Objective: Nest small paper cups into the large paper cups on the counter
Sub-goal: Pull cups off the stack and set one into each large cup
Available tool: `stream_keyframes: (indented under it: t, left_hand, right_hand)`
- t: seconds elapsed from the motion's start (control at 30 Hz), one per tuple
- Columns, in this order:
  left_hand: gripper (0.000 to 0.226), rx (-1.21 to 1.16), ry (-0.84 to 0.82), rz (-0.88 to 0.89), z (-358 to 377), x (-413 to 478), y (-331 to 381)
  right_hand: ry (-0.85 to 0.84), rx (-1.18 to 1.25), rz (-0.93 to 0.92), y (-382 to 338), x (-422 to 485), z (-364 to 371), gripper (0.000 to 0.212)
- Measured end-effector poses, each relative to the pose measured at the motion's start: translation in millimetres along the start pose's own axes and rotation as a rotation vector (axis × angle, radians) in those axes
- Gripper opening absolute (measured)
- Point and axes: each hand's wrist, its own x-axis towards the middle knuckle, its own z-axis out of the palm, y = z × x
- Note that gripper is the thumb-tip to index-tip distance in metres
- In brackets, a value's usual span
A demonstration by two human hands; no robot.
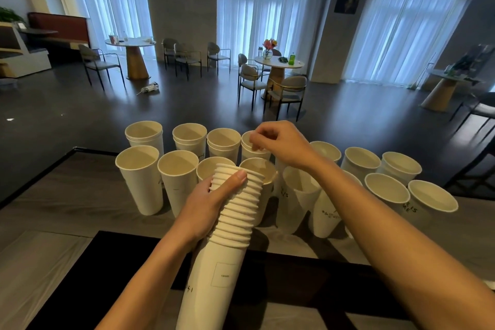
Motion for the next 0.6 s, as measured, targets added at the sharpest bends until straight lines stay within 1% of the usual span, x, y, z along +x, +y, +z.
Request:
stream_keyframes:
  t: [0.03, 0.1, 0.17, 0.23, 0.27, 0.33, 0.43, 0.6]
  left_hand:
    - [0.053, -0.002, -0.002, 0.002, 2, 0, 0]
    - [0.053, 0.022, -0.009, 0.012, 6, 2, 0]
    - [0.062, 0.043, -0.019, 0.008, 11, 4, -1]
    - [0.066, 0.044, -0.029, 0.004, 17, 6, -2]
    - [0.065, 0.041, -0.033, 0.001, 19, 6, -1]
    - [0.058, 0.041, -0.04, 0.001, 26, 6, 0]
    - [0.046, 0.015, -0.04, 0.006, 36, 3, 4]
    - [0.047, -0.019, -0.031, 0.017, 44, 2, 6]
  right_hand:
    - [-0.067, 0.097, -0.003, -8, -9, -5, 0.022]
    - [-0.256, 0.247, -0.02, -21, -26, -13, 0.022]
    - [-0.422, 0.281, 0.016, -28, -39, -19, 0.02]
    - [-0.517, 0.288, 0.061, -29, -47, -23, 0.021]
    - [-0.539, 0.299, 0.069, -28, -49, -25, 0.022]
    - [-0.544, 0.314, 0.072, -28, -53, -30, 0.022]
    - [-0.504, 0.319, 0.077, -24, -56, -31, 0.018]
    - [-0.384, 0.305, 0.051, -16, -60, -27, 0.011]
